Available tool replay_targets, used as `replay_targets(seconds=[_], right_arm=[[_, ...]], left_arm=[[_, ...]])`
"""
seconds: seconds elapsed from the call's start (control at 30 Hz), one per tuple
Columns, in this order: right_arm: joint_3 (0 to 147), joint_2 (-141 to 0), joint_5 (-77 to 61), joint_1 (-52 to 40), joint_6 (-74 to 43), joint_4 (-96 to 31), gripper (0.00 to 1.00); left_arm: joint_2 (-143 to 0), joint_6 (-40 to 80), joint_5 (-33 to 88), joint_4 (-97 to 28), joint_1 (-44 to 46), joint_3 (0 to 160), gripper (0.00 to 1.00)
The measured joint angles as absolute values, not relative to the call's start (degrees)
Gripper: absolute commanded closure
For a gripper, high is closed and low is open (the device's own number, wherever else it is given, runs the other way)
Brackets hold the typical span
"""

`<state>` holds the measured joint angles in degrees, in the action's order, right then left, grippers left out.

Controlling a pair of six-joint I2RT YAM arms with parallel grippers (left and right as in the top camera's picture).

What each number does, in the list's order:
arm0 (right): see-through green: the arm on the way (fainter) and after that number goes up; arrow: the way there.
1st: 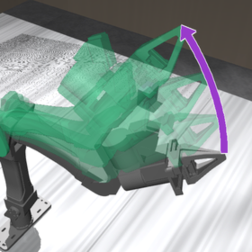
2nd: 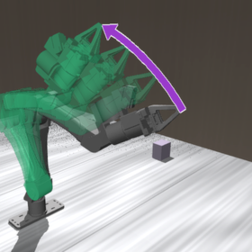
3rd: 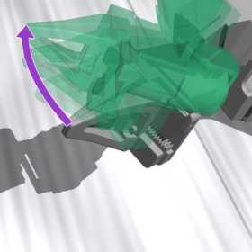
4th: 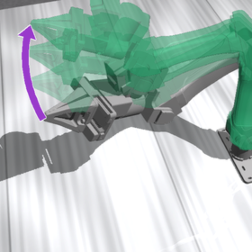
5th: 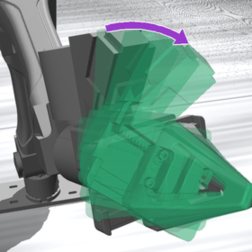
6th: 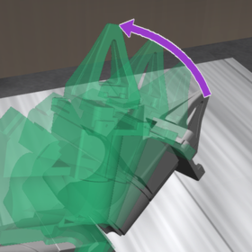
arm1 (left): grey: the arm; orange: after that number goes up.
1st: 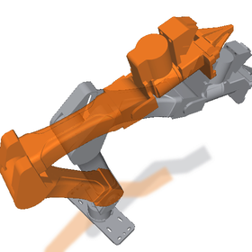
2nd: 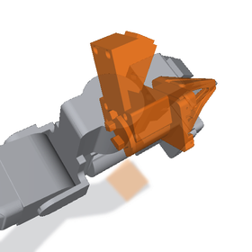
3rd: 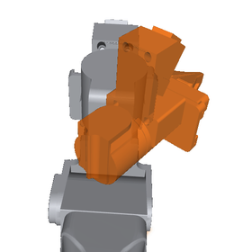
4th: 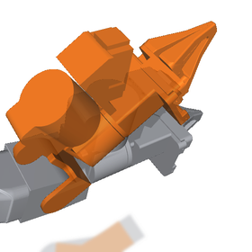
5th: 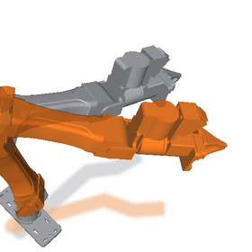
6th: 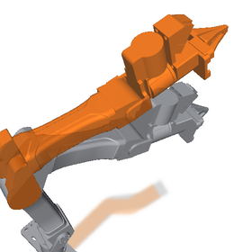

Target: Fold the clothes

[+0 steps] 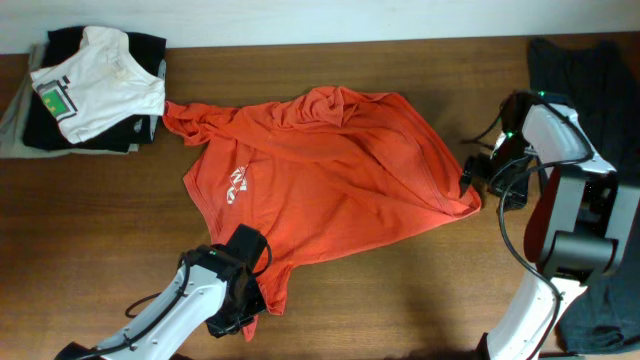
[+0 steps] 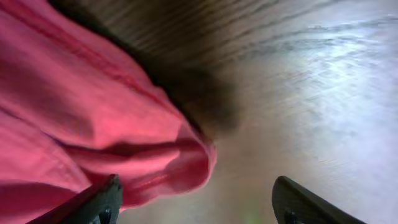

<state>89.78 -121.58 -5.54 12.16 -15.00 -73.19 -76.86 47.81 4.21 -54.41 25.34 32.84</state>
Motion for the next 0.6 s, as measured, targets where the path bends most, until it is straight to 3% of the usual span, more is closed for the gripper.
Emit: replay_targets(seconds=[0.03,0.1,0.17,0.2,0.23,0.43,0.6], right_arm=[[87.48,-121.58,-5.96,12.16,-14.92,-71.5,0.53],[84.31,-121.6,-6.59,12.16,-15.09,-68.49,0.69],[83.4,-121.6,-7.05,12.16,-15.27,-67.31,0.7],[83.4,-121.6,-7.16,12.16,-15.2,-67.0,0.77],[83.4,-121.6,-7.2,12.16,-15.2,-66.83,0.96],[83.4,-121.05,-8.05,12.16,-18.28,-65.87,0.96],[91.9,-108.95,-7.88,14.06,-19.11,-72.23,0.96]], left_arm=[[-76.86,47.81,4.19,-54.39,25.34,32.84,0.99],[-76.82,47.81,4.19,-54.39,25.34,32.84,0.99],[-76.82,47.81,4.19,-54.41,25.34,32.84,0.99],[-76.82,47.81,4.21,-54.41,25.34,32.84,0.99],[-76.82,47.79,4.21,-54.41,25.34,32.84,0.99],[-76.71,47.59,4.03,-58.83,25.34,35.92,0.99],[-66.63,46.68,-9.1,-75.79,25.34,61.36,0.99]])
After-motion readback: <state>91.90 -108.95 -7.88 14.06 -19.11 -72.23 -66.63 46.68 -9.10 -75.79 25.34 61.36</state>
